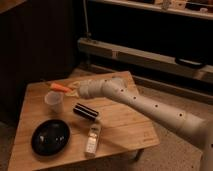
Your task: Place the pepper in the ceramic cup
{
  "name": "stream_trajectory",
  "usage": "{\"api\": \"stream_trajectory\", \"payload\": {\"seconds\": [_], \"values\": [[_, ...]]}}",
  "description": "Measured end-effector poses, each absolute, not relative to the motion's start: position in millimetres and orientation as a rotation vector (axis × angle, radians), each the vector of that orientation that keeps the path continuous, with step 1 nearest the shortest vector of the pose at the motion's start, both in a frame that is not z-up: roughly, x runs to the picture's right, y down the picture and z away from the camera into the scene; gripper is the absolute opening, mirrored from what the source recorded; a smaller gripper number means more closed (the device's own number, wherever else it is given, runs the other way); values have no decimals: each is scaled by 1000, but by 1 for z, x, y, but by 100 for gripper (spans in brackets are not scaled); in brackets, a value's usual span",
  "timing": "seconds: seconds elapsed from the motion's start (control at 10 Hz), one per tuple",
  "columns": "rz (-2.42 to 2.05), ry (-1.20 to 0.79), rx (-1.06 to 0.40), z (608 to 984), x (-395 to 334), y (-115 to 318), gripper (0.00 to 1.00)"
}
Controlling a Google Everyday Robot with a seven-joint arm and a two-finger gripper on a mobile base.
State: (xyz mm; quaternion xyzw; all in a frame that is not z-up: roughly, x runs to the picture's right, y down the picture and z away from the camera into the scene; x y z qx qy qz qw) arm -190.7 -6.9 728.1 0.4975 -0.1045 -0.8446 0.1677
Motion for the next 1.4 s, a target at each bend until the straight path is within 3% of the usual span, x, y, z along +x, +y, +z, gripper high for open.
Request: {"api": "stream_trajectory", "payload": {"seconds": [0.6, 1.1, 1.4], "values": [[-2460, -354, 1481, 732, -238, -15, 0], [-2685, -377, 1132, 749, -223, -8, 0], [-2730, -390, 1045, 759, -216, -2, 0]]}}
